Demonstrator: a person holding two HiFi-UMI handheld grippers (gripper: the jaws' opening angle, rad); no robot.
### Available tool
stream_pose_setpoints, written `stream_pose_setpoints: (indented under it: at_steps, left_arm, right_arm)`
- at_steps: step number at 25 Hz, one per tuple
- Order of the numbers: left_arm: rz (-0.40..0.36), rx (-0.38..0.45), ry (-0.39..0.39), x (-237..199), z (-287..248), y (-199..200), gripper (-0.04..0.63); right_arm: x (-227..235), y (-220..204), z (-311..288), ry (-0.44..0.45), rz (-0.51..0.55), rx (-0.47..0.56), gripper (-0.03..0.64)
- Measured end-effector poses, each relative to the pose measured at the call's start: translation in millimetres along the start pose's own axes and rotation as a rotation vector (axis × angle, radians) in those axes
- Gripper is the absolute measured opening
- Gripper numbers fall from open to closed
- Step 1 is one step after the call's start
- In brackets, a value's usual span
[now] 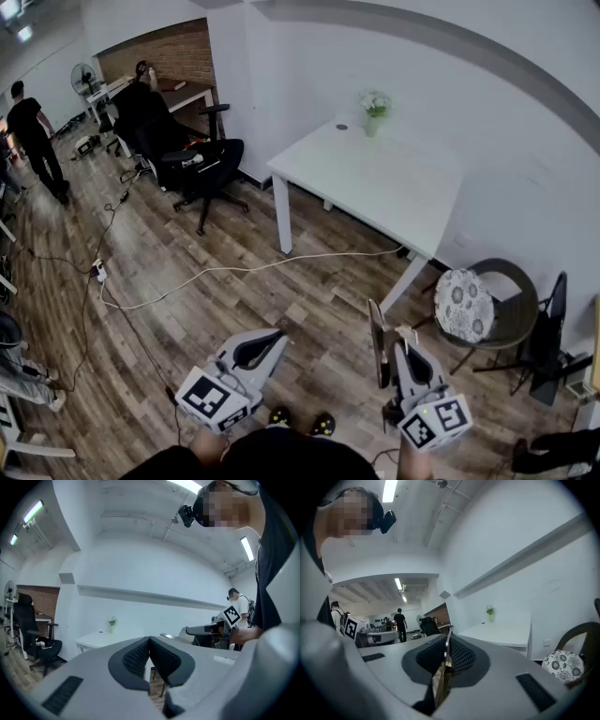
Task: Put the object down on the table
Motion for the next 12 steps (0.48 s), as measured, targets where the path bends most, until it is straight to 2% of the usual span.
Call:
stream_pose_setpoints:
  at_steps: [12]
  left_arm:
    - [-0.009,-0.004,0.011,14.9,-9.9,-1.9,0.0]
  right_arm:
    - [16.5,5.1,10.1,0.011,-0.02,0.014,0.02]
Point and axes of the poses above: the fingertips, and each gripper's own axes: z backward along the fingers, x to its right, y out of its top, the point moved 8 cm from there along z, backward along the fingers, and after that the axes turned 9 degrees about x, right-handed, at the moved point
